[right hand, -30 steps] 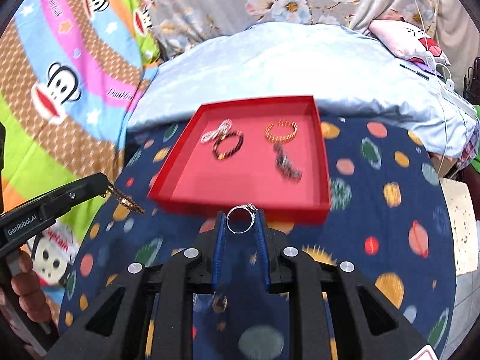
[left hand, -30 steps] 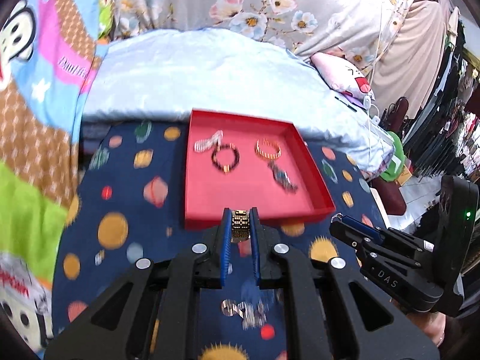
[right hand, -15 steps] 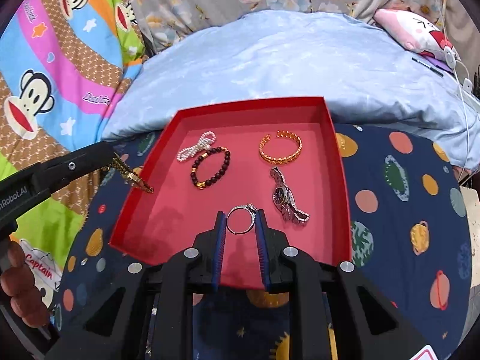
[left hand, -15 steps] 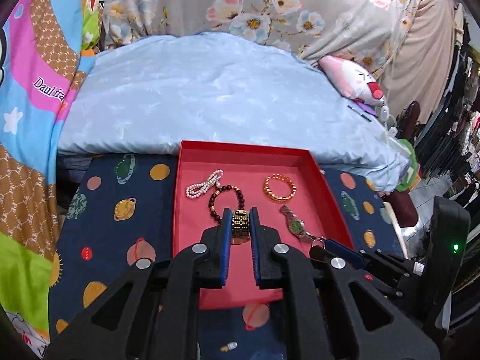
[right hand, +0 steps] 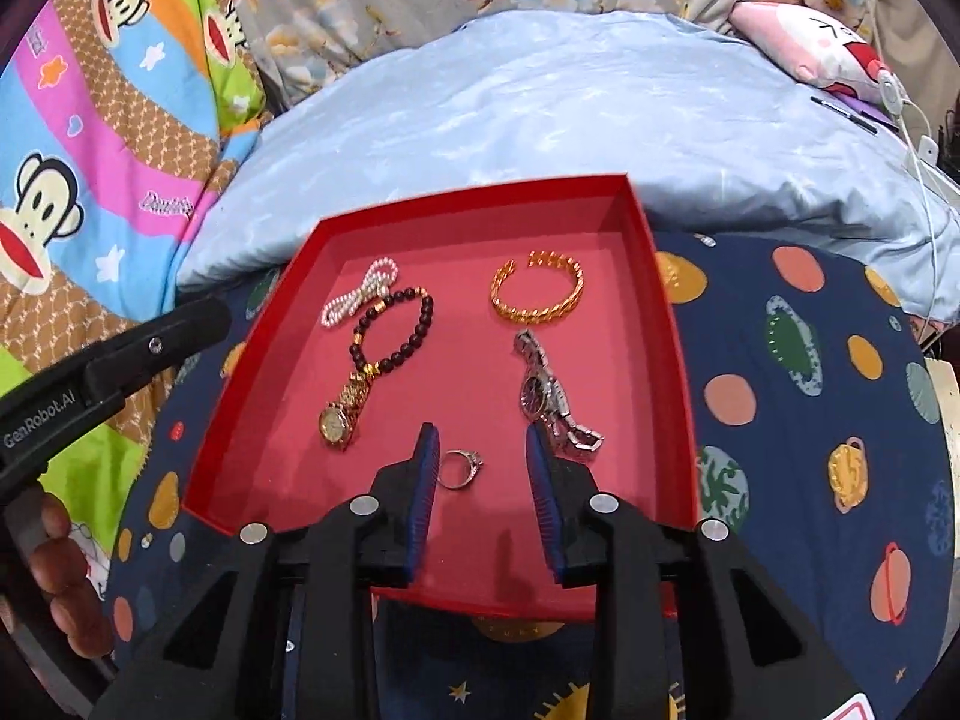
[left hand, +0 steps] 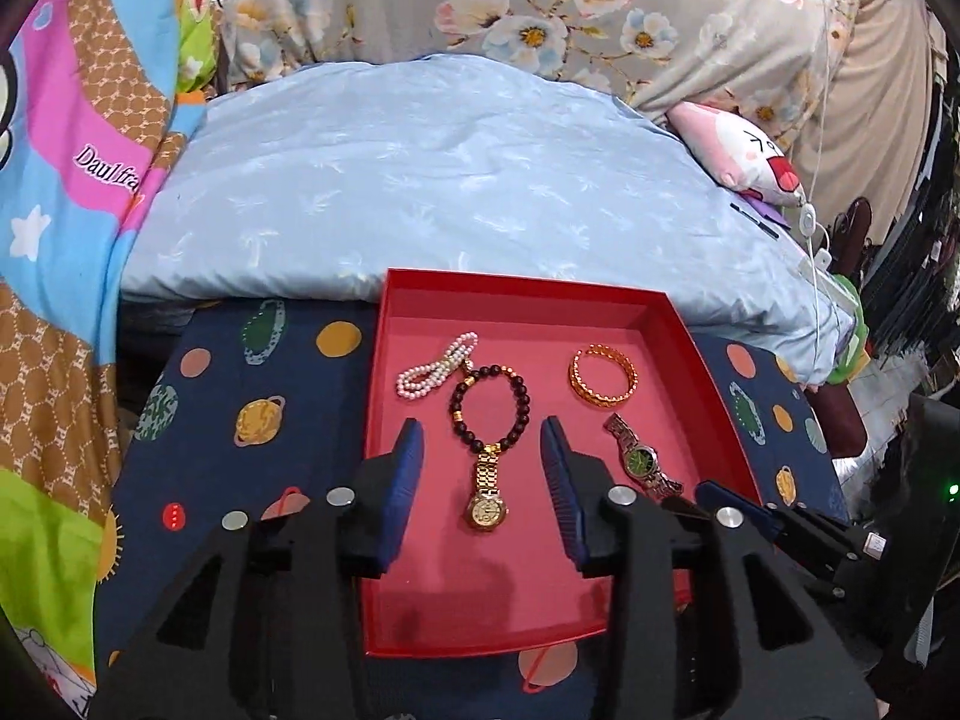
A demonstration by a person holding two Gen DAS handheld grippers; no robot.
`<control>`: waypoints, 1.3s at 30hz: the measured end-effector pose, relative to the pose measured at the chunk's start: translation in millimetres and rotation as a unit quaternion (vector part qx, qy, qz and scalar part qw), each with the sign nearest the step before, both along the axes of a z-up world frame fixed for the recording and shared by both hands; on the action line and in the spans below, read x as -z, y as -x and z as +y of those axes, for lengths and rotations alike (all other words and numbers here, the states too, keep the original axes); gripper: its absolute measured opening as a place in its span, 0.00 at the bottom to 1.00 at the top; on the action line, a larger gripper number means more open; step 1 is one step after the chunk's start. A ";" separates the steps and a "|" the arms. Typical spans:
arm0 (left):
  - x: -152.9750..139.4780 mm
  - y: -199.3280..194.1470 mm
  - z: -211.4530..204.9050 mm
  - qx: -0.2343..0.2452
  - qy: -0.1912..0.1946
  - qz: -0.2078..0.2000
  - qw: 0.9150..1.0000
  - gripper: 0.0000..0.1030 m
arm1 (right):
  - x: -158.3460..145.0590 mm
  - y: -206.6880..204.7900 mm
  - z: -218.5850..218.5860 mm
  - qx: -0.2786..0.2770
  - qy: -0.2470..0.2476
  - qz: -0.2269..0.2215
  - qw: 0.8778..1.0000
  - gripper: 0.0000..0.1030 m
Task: Organize jewelry
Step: 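Withdraw both grippers from the tray toward the remaining earrings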
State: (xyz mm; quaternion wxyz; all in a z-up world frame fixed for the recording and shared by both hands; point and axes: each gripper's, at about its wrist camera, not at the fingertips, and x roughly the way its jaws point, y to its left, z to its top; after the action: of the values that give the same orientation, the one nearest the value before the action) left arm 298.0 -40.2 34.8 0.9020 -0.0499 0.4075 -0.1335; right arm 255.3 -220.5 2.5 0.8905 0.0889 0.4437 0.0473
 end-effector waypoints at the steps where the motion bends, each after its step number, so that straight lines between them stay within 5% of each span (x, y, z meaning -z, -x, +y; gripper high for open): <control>1: -1.5 1.2 3.6 -0.004 0.002 0.001 1.000 0.42 | -4.1 4.1 -2.2 0.003 -0.002 -0.004 1.000 0.29; 10: -10.7 48.3 35.7 -0.022 0.000 0.005 1.000 0.47 | -19.1 66.7 -6.0 -0.001 0.008 -0.010 1.000 0.34; 21: 23.0 125.4 54.4 -0.025 -0.008 0.067 0.997 0.48 | 5.0 147.2 0.2 -0.006 0.012 0.034 0.999 0.34; 39: 67.0 189.3 53.7 -0.011 -0.022 0.127 0.992 0.48 | 26.5 183.9 44.9 -0.060 0.000 0.067 0.996 0.30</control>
State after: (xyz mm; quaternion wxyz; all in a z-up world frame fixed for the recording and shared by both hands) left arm 108.7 13.5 -32.2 0.8452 -0.0509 0.5212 -0.1071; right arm 71.4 -175.5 -24.0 0.8544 0.0646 0.5068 0.0947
